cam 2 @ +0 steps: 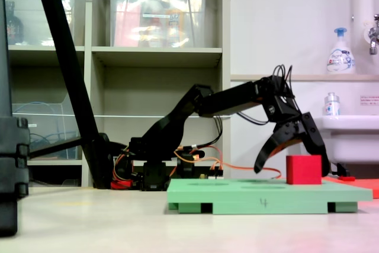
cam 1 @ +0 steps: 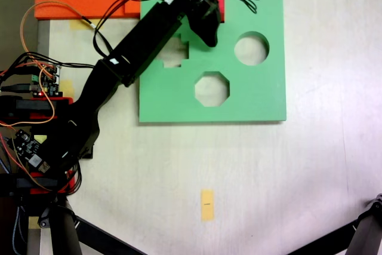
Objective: Put the square block into the corresponding hole
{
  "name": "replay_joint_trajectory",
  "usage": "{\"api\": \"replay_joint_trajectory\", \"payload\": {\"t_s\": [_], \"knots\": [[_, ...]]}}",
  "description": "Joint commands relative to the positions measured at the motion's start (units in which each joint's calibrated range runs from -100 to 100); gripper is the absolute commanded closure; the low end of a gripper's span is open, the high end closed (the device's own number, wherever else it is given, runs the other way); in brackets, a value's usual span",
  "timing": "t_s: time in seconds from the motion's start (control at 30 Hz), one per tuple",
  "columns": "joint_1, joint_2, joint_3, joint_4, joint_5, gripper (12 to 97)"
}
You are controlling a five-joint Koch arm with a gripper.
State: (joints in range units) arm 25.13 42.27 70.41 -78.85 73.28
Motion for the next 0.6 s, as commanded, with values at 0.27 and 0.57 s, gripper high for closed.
{"api": "replay_joint_trajectory", "payload": {"t_s": [0.27, 0.57], "knots": [[-0.6, -17.7, 3.5, -0.2, -3.3, 24.2], [-3.6, -45.6, 3.4, -21.1, -23.8, 34.3]]}}
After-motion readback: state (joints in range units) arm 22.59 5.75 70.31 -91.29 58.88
